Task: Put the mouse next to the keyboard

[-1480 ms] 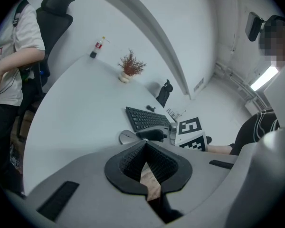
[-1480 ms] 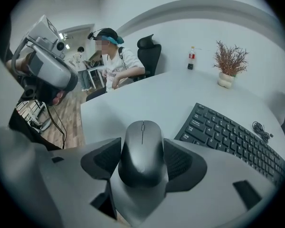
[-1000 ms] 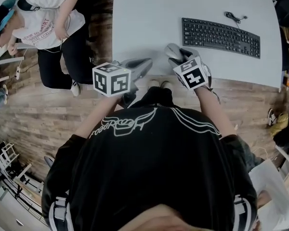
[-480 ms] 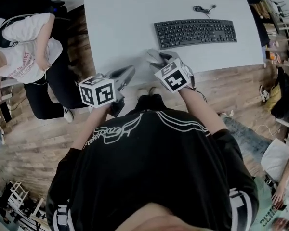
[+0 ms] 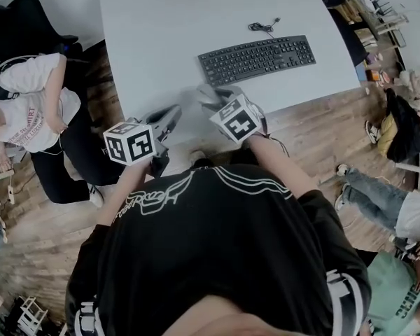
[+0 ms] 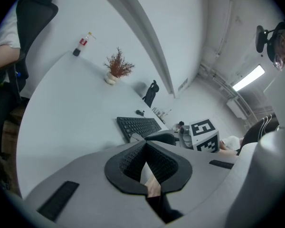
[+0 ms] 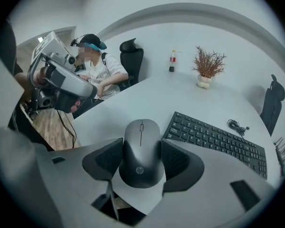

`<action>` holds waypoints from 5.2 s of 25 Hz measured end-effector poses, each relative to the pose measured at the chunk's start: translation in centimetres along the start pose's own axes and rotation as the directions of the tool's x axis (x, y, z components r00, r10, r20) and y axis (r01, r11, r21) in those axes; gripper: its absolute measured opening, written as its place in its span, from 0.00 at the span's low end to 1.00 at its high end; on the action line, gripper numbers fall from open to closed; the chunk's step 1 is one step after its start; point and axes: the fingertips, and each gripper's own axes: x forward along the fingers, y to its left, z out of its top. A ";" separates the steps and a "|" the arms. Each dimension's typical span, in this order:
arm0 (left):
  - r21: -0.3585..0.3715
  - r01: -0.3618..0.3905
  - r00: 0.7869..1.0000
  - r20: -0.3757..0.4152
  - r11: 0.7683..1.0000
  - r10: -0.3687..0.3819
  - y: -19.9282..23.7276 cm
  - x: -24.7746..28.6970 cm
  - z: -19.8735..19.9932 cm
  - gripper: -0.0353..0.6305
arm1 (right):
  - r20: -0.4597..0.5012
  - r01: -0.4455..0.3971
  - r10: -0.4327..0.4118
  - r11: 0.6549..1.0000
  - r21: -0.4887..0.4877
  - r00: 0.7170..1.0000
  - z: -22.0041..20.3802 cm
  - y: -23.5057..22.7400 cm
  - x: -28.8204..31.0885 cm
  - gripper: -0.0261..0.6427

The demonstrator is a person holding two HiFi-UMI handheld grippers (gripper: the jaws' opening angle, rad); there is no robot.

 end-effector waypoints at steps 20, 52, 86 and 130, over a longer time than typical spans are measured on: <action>0.033 -0.086 0.996 0.040 0.996 0.085 -6.5 14.9 6.4 0.06 | 0.187 -0.005 -0.012 0.996 0.090 0.982 -2.9 -18.4 -10.2 0.42; 0.089 -0.055 0.995 -0.077 0.995 0.062 -17.3 41.6 7.6 0.06 | 0.161 0.088 -0.134 0.960 0.266 0.978 -19.0 -45.3 -17.7 0.42; 0.060 -0.097 0.991 -0.086 0.993 0.102 -16.5 42.5 5.5 0.06 | 0.009 0.124 -0.133 0.944 0.306 0.991 -22.5 -47.9 -11.6 0.42; 0.284 0.039 0.999 0.009 0.958 -0.043 -29.6 19.6 -8.3 0.06 | 0.482 -0.109 0.001 0.974 0.197 0.876 -20.0 -10.8 -31.1 0.05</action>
